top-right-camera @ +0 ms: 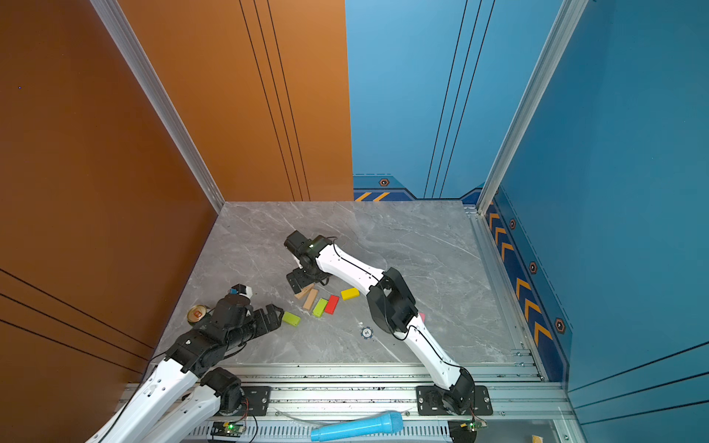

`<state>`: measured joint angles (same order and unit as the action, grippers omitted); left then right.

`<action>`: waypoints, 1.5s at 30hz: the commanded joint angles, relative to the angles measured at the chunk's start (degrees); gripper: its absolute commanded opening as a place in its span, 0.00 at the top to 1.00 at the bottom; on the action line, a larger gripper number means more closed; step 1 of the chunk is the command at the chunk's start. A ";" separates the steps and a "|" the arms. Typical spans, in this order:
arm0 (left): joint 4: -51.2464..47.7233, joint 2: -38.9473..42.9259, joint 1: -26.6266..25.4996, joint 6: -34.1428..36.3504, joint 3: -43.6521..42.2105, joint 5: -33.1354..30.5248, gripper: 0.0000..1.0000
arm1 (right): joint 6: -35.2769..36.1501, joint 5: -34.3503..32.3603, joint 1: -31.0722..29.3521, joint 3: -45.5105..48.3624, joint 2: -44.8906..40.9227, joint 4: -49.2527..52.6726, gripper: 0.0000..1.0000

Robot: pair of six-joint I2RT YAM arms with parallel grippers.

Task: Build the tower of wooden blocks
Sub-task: 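Lower the right gripper onto the beige wooden plank and close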

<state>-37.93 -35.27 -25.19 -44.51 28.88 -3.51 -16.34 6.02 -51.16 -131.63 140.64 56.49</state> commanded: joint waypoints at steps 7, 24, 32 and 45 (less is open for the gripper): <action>-1.44 -0.41 -0.56 -0.01 0.13 -2.32 0.02 | -12.14 -0.80 -1.53 -2.13 2.95 -0.31 0.07; -0.66 -0.93 0.09 1.97 0.20 -1.77 0.02 | -20.02 0.30 -1.77 -4.48 7.08 -1.39 0.25; -0.04 -1.01 0.54 2.32 -0.06 -0.97 0.02 | -21.02 -1.58 -2.10 -6.56 8.57 -0.35 0.37; 0.84 -1.08 1.02 2.66 -0.19 0.43 0.02 | -19.66 -7.13 -2.25 -8.06 8.79 3.37 0.64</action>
<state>-37.47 -36.23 -24.43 -42.94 28.88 -4.19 -36.73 2.11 -53.06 -138.32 148.68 57.12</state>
